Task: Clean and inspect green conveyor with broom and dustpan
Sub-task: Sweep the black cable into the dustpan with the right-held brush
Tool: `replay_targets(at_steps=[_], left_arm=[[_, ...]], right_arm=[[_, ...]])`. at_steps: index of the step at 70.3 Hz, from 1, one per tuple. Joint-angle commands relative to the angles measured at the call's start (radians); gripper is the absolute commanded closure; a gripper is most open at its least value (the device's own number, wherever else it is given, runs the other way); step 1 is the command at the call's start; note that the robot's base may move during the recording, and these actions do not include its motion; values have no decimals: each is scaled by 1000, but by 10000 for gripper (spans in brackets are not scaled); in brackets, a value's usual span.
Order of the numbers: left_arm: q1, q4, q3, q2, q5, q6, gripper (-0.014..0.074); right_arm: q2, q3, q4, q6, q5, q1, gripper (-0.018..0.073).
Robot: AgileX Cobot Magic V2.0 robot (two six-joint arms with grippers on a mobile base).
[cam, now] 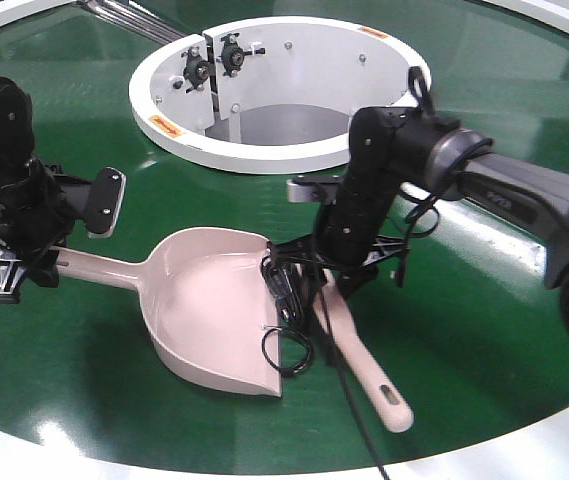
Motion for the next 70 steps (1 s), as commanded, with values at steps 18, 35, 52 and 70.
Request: replay_targets(at_steps=[18, 35, 52, 70], left_arm=[[-9, -26, -26, -50, -12, -10, 603], [-9, -26, -26, -50, -10, -10, 603], [-9, -26, -26, -50, -9, -10, 603], [-9, -26, -26, -50, -7, -10, 603]], right_arm=[[58, -212, 153, 7, 54, 84, 563], [125, -364, 198, 47, 61, 130, 563], [124, -390, 194, 66, 61, 138, 563], [72, -389, 168, 70, 61, 125, 563]])
